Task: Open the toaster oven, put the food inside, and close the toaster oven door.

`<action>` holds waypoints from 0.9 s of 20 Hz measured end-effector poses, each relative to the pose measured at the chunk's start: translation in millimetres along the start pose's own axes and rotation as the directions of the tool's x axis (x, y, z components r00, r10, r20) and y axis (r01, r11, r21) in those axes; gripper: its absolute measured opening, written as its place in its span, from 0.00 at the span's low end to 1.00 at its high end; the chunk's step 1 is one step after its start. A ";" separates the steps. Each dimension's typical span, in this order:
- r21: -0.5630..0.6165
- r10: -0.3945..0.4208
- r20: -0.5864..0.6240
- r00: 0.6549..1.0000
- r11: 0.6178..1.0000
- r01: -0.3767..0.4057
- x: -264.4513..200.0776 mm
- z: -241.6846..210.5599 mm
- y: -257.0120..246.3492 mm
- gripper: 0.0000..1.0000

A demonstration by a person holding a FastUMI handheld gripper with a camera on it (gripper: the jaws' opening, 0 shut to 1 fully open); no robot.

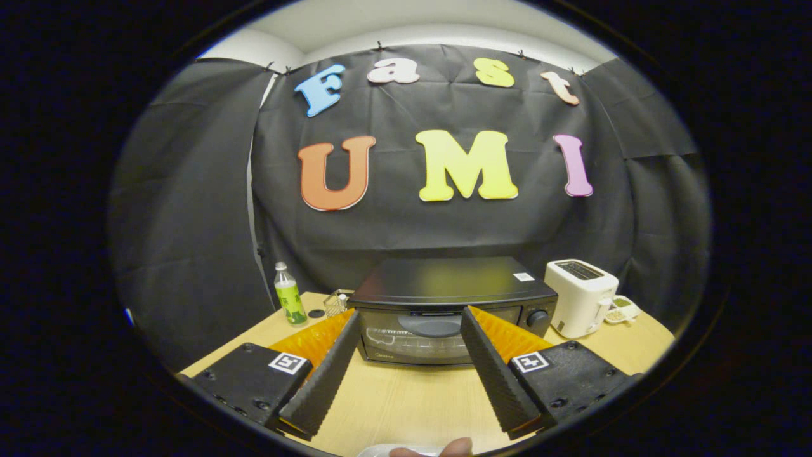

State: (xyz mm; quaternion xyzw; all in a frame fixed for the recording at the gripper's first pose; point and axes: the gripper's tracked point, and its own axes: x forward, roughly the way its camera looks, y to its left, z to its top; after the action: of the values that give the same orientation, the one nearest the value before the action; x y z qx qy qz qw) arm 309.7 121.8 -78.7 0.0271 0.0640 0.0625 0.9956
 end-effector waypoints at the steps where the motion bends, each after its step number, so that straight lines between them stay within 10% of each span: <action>1: 0.002 -0.002 0.008 1.000 1.000 0.002 -11.0 5.1 -0.9 1.00; 18: 0.009 -0.108 0.083 0.991 0.994 0.107 -174.2 8.8 -32.7 1.00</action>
State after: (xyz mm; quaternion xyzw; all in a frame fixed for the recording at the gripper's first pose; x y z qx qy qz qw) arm 143.3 66.7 -50.4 0.0287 0.0239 0.0075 0.9993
